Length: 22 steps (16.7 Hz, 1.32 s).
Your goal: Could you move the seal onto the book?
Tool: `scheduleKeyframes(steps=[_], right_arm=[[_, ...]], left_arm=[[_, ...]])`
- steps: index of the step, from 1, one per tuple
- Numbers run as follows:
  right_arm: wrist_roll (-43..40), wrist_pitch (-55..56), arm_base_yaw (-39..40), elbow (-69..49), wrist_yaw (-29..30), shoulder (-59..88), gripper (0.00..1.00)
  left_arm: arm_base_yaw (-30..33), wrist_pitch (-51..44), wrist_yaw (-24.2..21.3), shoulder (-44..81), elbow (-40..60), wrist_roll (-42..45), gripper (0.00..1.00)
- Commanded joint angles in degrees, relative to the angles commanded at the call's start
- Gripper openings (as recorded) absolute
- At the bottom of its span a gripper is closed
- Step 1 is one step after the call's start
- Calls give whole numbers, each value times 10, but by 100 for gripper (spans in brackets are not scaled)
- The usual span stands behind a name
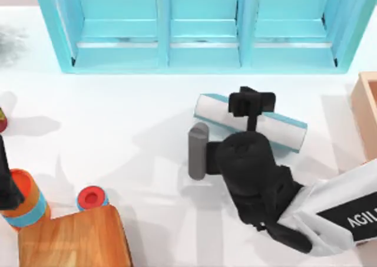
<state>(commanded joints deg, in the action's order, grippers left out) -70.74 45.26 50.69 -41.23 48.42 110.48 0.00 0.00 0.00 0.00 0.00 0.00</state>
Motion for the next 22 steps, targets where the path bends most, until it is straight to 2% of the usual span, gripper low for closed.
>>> scheduleKeyframes(steps=[5, 7, 10, 17, 22], right_arm=[[2, -2, 2, 1, 1, 0, 100], [19, -22, 19, 9, 18, -7, 100], [79, -98, 76, 29, 70, -32, 100], [299, -338, 247, 76, 200, -137, 100], [326, -365, 274, 82, 219, -156, 100]], left_arm=[[0, 0, 0, 0, 0, 0, 100], [0, 0, 0, 0, 0, 0, 100], [0, 0, 0, 0, 0, 0, 100], [0, 0, 0, 0, 0, 0, 100], [0, 0, 0, 0, 0, 0, 100]])
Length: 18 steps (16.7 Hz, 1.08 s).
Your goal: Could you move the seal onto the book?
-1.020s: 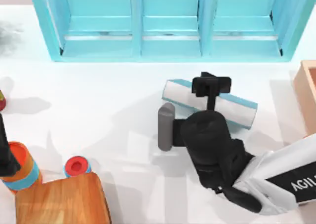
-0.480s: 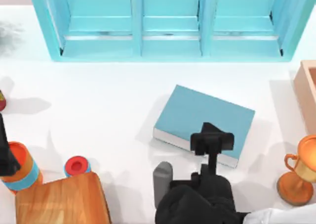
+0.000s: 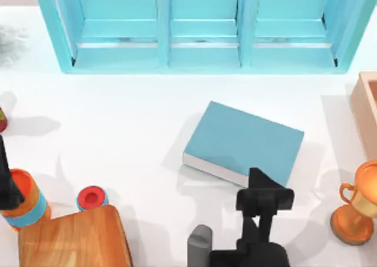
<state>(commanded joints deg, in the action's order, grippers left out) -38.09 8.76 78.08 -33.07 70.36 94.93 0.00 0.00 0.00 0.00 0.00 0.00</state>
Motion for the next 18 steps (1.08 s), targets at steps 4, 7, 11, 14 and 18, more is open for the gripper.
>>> scheduleKeyframes(steps=[4, 7, 11, 14, 18], right_arm=[[1, -16, -18, -14, -11, 9, 100], [11, -80, -81, -59, -51, 33, 100], [38, -221, -219, -161, -148, 68, 100], [68, -345, -349, -258, -245, 87, 100], [117, -522, -539, -392, -395, 99, 100]], left_arm=[[0, 0, 0, 0, 0, 0, 100], [0, 0, 0, 0, 0, 0, 100], [0, 0, 0, 0, 0, 0, 100], [0, 0, 0, 0, 0, 0, 100], [0, 0, 0, 0, 0, 0, 100]])
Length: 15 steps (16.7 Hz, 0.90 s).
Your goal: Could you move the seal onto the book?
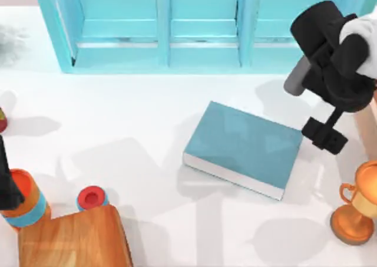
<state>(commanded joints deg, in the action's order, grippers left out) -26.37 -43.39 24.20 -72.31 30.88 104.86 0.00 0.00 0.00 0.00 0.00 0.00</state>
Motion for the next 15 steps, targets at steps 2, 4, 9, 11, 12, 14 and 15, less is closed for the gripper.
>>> scheduleKeyframes(steps=[2, 4, 9, 11, 12, 14, 15], right_arm=[[25, -85, -101, -61, -76, 2, 100], [49, -165, -203, -114, -147, 5, 100], [94, -312, -377, -197, -281, 11, 100], [102, -338, -405, -211, -305, 12, 100], [104, -342, -410, -214, -310, 13, 100], [104, -342, -410, -214, -310, 13, 100], [104, -342, -410, -214, -310, 13, 100]], left_arm=[[0, 0, 0, 0, 0, 0, 100], [0, 0, 0, 0, 0, 0, 100], [0, 0, 0, 0, 0, 0, 100], [0, 0, 0, 0, 0, 0, 100], [0, 0, 0, 0, 0, 0, 100], [0, 0, 0, 0, 0, 0, 100], [0, 0, 0, 0, 0, 0, 100]])
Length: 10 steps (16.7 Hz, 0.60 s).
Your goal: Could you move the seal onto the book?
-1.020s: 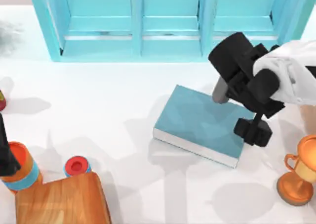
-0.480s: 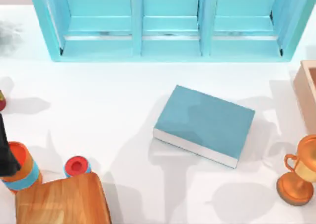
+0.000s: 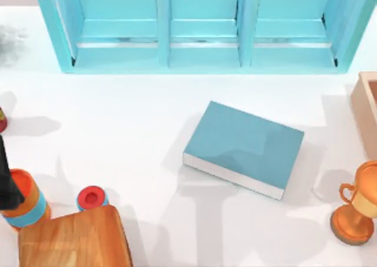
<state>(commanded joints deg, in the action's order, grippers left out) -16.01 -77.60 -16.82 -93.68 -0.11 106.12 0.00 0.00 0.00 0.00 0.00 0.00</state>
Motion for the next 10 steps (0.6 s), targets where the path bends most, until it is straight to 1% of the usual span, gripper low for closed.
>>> scheduleKeyframes(steps=[4, 10], right_arm=[[1, 22, 1, 21, 0, 3, 100], [2, 167, 2, 136, 0, 27, 100]], left_arm=[[0, 0, 0, 0, 0, 0, 100], [0, 0, 0, 0, 0, 0, 100]])
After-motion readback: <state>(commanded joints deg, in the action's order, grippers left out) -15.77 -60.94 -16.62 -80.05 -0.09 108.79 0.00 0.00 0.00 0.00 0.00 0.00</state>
